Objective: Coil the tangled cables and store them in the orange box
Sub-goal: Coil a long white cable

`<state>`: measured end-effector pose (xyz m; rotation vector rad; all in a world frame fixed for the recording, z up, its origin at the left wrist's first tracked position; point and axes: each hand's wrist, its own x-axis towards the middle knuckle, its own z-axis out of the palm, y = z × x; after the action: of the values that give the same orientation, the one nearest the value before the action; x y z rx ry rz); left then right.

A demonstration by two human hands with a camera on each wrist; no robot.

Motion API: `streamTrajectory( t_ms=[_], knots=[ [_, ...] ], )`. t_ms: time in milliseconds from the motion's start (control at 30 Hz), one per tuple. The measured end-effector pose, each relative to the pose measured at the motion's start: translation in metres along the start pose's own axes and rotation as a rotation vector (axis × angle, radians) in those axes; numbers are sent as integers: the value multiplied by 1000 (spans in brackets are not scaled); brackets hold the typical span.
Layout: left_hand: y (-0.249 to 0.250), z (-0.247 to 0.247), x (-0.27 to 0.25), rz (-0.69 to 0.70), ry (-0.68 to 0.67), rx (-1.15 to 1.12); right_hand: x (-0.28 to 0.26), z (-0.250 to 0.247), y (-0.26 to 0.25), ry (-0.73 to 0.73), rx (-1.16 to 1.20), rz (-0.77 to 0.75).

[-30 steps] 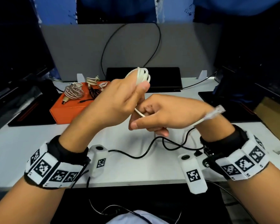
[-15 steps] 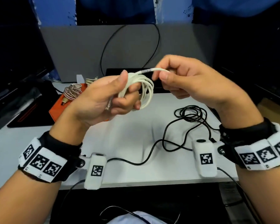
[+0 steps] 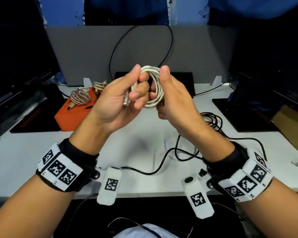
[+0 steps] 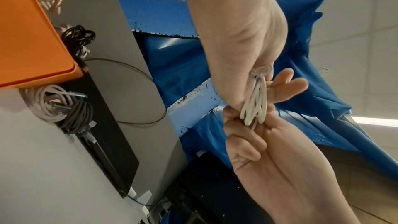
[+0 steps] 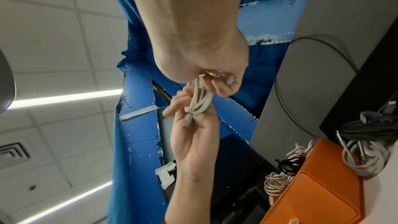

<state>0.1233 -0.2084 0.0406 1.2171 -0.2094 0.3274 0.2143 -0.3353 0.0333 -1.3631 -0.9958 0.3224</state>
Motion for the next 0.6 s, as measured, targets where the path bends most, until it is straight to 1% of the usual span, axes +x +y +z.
streamTrajectory(
  t_ms=[100,167,300,400,467,600],
  knots=[
    [3,5,0,66,79,190,3,-1,5,94,-109,-90],
    [5,3,-1,102,133,290,2,-2,2,85,-80,-99],
    [5,4,-2,132,198,362,-1,-4,-11,-35,208,37],
    [1,3,1,144,246,485,-1,-6,-12,-70,235,62],
    [3,-2,0,113,253,585,1,-8,-10,-52,138,48],
    [18,-8,-6,7,197,944,8,-16,-2,-10,-258,-48]
  ],
)
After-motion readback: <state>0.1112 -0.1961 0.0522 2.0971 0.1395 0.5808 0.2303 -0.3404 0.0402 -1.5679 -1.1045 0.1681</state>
